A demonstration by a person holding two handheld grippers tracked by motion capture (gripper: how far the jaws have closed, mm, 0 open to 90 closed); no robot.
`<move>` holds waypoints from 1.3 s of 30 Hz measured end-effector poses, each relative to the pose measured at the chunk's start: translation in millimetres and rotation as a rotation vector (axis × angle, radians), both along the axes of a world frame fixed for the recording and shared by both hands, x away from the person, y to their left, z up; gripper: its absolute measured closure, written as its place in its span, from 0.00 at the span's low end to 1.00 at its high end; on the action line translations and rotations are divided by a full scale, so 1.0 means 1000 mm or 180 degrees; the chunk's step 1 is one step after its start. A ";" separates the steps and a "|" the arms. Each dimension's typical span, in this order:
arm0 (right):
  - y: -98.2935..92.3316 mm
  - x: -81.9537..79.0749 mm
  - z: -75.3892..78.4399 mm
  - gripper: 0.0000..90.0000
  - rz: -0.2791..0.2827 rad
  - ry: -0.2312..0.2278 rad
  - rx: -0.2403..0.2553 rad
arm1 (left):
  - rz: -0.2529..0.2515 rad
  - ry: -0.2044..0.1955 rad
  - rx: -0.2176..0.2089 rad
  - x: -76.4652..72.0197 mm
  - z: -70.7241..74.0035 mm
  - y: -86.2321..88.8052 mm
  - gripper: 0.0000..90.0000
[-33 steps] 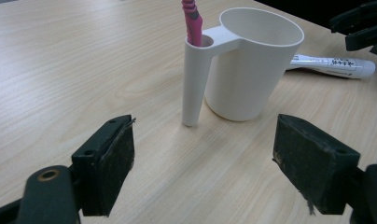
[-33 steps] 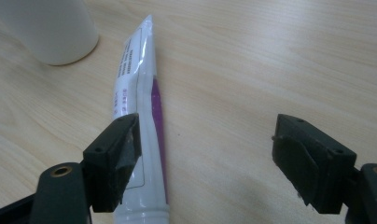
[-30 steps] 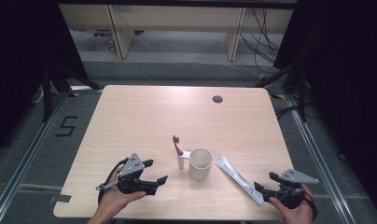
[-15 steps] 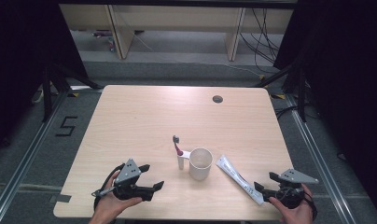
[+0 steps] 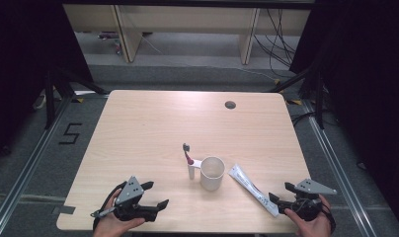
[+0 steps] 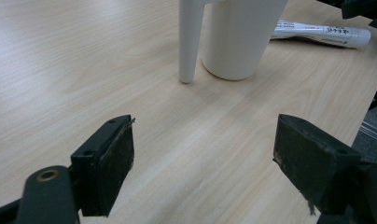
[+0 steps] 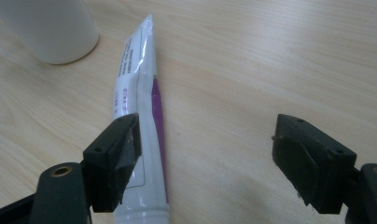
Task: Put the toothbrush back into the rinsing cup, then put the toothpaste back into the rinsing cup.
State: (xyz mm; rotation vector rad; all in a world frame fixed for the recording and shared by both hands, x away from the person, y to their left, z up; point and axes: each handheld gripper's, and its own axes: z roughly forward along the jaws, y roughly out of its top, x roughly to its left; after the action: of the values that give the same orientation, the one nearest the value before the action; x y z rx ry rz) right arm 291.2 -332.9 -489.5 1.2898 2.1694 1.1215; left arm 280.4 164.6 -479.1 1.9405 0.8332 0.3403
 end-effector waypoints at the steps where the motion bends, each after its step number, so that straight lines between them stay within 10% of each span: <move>1: 0.000 0.000 0.001 0.28 0.0011 0.0019 -0.0017 | -0.0027 -0.0015 0.0000 -0.001 0.000 0.000 0.22; 28: 0.011 0.009 0.016 0.26 0.0215 0.0165 -0.0043 | -0.0026 0.0128 0.0257 -0.029 -0.026 0.002 0.22; 39: 0.045 0.025 0.029 0.29 0.0650 0.0386 -0.0580 | -0.0077 0.0122 0.0245 -0.025 -0.030 -0.006 0.22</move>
State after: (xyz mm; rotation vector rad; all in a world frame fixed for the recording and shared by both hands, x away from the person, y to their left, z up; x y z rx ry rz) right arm 316.0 -288.4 -460.1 1.1031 2.4744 0.9119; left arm 255.5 158.7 -509.5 2.0327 0.8317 0.3259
